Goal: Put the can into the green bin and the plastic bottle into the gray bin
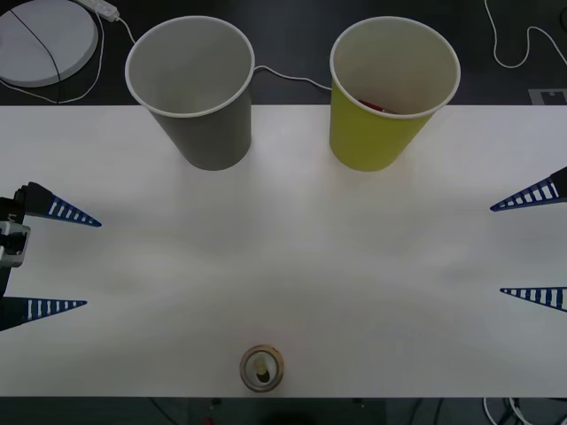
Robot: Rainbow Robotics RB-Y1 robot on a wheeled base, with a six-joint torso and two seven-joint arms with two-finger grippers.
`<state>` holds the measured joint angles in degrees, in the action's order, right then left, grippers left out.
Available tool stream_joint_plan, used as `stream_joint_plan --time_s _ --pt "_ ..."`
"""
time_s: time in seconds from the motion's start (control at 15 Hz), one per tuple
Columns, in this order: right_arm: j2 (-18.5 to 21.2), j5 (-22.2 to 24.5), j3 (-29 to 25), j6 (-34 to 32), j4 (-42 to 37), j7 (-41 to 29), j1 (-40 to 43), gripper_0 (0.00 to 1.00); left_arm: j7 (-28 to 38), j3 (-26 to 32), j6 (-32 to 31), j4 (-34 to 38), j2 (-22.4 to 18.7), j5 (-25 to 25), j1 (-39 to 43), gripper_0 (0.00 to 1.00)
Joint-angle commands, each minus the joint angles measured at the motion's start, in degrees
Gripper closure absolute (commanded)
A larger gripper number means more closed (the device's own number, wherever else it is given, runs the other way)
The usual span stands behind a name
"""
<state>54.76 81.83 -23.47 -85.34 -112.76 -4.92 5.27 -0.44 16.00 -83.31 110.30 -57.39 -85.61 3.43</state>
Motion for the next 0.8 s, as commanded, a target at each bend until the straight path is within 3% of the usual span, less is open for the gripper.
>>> stream_joint_plan --time_s 0.07,0.6,0.8 --pt "0.0 0.0 0.0 0.0 0.0 0.0 0.0 0.00 0.0 0.0 0.0 0.0 0.0 0.0 0.0 0.00" --pt "-0.8 -0.4 2.3 0.4 0.0 1.6 0.8 0.00 0.0 0.0 0.0 0.0 0.0 0.0 0.0 0.00" --pt "-2.8 -1.0 3.2 0.3 1.6 7.3 1.3 0.00 0.0 0.0 0.0 0.0 0.0 0.0 0.0 0.00"
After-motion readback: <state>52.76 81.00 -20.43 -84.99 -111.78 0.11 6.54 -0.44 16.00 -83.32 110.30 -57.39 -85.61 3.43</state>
